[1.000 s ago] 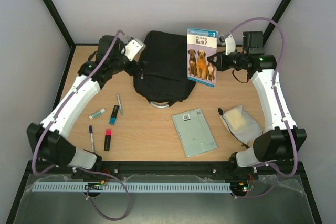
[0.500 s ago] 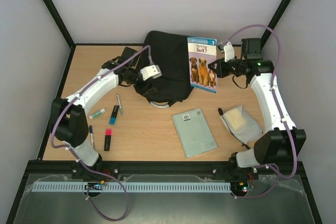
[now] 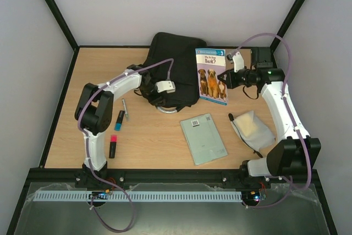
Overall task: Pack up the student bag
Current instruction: Place the book in the student bag.
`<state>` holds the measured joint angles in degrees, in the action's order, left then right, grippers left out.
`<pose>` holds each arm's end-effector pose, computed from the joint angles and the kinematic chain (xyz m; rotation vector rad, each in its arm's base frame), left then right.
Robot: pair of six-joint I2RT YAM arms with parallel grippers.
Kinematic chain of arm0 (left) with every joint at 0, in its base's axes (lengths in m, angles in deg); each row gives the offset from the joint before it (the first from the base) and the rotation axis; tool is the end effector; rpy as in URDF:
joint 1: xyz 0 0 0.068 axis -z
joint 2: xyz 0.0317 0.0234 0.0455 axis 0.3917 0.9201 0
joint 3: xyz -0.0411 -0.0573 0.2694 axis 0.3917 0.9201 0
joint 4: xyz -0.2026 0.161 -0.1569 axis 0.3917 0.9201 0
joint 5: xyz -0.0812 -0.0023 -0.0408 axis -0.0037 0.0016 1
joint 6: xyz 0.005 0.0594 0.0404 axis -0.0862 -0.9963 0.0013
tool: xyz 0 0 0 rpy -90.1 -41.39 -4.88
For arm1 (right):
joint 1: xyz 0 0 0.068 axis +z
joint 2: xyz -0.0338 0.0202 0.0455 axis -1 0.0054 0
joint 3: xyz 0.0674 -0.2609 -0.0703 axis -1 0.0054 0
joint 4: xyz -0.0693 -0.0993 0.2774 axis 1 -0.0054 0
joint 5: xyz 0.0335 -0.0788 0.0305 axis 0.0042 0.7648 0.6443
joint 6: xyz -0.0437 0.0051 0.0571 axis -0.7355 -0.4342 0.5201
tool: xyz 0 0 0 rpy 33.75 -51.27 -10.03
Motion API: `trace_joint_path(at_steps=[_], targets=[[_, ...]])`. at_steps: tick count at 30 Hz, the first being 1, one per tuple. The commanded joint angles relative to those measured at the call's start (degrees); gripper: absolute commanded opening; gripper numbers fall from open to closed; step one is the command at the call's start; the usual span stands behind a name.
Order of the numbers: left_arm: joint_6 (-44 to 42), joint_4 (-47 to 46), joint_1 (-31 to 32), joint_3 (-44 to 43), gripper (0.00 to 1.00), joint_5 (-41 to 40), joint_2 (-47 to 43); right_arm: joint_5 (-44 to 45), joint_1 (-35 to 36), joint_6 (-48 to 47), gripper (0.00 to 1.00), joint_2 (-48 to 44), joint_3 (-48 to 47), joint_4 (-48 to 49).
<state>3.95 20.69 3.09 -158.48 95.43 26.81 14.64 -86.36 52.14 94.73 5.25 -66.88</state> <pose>0.4001 -0.2229 0.1590 1.6388 2.1166 -0.4685 0.3590 0.0529 0.3547 -0.6070 2.0573 0.5279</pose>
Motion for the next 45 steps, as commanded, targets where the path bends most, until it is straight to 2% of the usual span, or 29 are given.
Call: trace_joint_path(at_steps=[1,4,12,14,17,21,25,28,32,41,45], targets=[[-3.20,0.89,0.63,-2.68,0.53,-1.65,2.34,-0.84,-0.08,-0.33,0.01,-3.13,2.09,0.35],[-3.64,-1.57,1.28,-1.88,0.50,-3.84,3.19,-0.43,-0.11,-0.19,0.01,-3.95,3.42,0.40],[-1.94,-6.84,2.04,-1.11,0.29,-6.72,4.36,-0.30,-0.08,0.28,0.01,-4.58,5.39,0.89],[-1.29,-7.29,2.23,-1.26,0.27,-6.71,4.27,-0.41,-0.15,0.55,0.01,-4.46,5.56,1.10],[-2.19,-5.86,2.26,-2.00,0.29,-5.72,3.26,-0.40,-0.09,0.64,0.01,-4.40,5.36,1.21],[-7.68,-1.34,0.18,-1.77,0.45,-3.10,-0.43,-0.51,-0.14,-0.23,0.01,-4.52,5.14,0.49],[-14.94,0.83,-2.38,1.16,0.53,-4.02,-3.71,-0.67,-0.08,-0.57,0.01,-4.66,5.74,0.44],[-19.40,-1.60,-2.44,5.08,0.54,-7.55,-5.05,-0.95,-0.09,0.25,0.01,-4.39,6.03,1.17],[-24.71,-2.06,-2.09,5.90,0.55,-9.49,-4.76,-1.14,-0.08,0.52,0.01,-3.79,5.33,1.09],[-25.57,-7.67,-1.81,3.31,0.52,-15.88,0.06,-1.10,-0.09,0.67,0.01,-4.81,6.16,0.67],[-24.54,-8.65,-1.72,1.10,0.45,-16.12,2.03,-0.96,-0.08,0.95,0.01,-5.21,6.84,1.07]])
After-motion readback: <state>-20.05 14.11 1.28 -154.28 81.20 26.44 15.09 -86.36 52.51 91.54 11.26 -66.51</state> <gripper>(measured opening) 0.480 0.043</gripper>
